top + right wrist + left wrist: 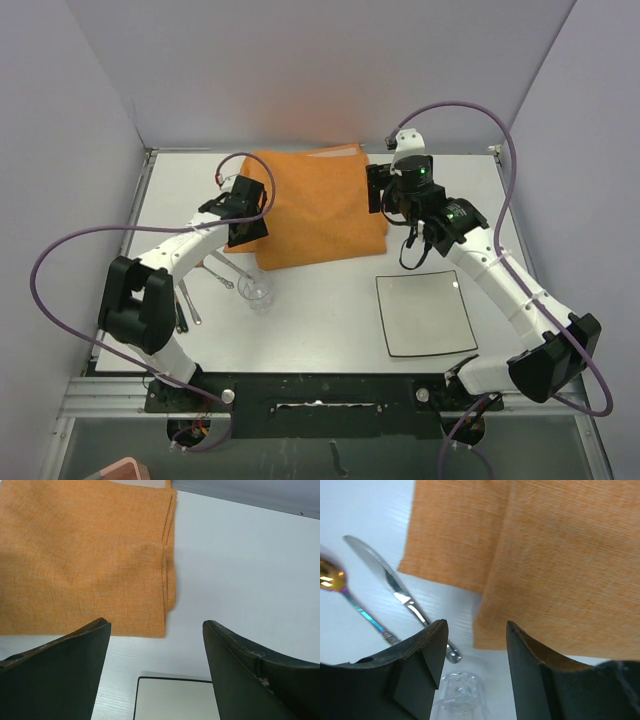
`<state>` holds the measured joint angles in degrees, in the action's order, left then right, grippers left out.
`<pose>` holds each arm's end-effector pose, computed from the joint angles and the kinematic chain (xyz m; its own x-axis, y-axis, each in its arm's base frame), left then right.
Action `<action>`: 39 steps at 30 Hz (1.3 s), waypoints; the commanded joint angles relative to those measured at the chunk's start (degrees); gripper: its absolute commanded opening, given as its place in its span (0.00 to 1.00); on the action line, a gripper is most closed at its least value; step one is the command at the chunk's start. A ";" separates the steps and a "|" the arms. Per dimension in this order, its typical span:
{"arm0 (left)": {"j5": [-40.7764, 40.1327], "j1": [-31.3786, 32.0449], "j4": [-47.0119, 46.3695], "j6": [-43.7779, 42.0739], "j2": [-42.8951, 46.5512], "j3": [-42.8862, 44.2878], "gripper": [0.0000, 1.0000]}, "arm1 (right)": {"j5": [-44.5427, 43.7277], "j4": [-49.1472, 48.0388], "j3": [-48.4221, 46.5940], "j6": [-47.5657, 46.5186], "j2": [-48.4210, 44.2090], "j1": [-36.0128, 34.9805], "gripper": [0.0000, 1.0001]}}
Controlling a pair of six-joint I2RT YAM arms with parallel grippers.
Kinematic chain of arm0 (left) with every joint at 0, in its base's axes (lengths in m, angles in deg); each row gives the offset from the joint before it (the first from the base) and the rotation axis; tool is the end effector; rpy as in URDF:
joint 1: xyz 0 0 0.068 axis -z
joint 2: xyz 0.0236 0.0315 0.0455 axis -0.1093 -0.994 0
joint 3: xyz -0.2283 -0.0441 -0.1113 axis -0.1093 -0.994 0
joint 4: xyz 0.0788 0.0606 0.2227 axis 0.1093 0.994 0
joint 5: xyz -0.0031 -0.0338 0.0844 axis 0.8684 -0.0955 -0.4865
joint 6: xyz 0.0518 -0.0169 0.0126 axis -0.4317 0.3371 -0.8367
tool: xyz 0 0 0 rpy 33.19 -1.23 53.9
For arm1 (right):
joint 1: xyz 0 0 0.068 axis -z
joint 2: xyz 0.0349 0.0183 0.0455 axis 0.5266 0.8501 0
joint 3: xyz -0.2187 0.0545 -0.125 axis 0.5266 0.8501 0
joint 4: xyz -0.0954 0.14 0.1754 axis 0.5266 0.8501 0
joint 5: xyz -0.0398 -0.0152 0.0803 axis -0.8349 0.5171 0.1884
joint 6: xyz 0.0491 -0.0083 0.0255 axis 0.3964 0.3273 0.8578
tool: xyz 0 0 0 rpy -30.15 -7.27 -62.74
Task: Set the dinner table for one person
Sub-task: Flatten out the napkin at the center of the board.
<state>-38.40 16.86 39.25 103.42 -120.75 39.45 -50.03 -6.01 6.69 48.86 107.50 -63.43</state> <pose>0.3040 -0.1144 0.2293 -0.7417 -0.3123 -0.5936 -0.3426 0.9372 -0.0651 0.2499 0.1379 0.3717 -0.4535 -0.0307 -0.8907 -0.1254 0.9917 0.0297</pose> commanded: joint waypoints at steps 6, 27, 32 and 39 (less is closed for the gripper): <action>11.22 -2.99 -16.69 -0.02 -3.25 -2.10 0.49 | -2.64 -1.78 -0.31 -1.73 0.05 -0.42 0.76; 17.07 -5.71 -25.06 1.05 -7.24 -7.98 0.49 | -2.24 -3.93 -0.20 -2.09 2.98 0.31 0.76; 20.89 -5.69 -29.70 1.02 -7.74 -9.76 0.48 | -2.32 -4.26 -0.22 -2.44 3.39 0.30 0.76; 24.31 -5.47 -33.00 3.43 -9.25 -11.11 0.47 | -2.06 -4.74 -0.26 -1.96 4.05 0.53 0.76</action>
<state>-17.38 11.29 11.47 105.10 -128.38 28.35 -51.58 -7.43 6.77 46.85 110.86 -63.26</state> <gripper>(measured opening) 0.472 0.760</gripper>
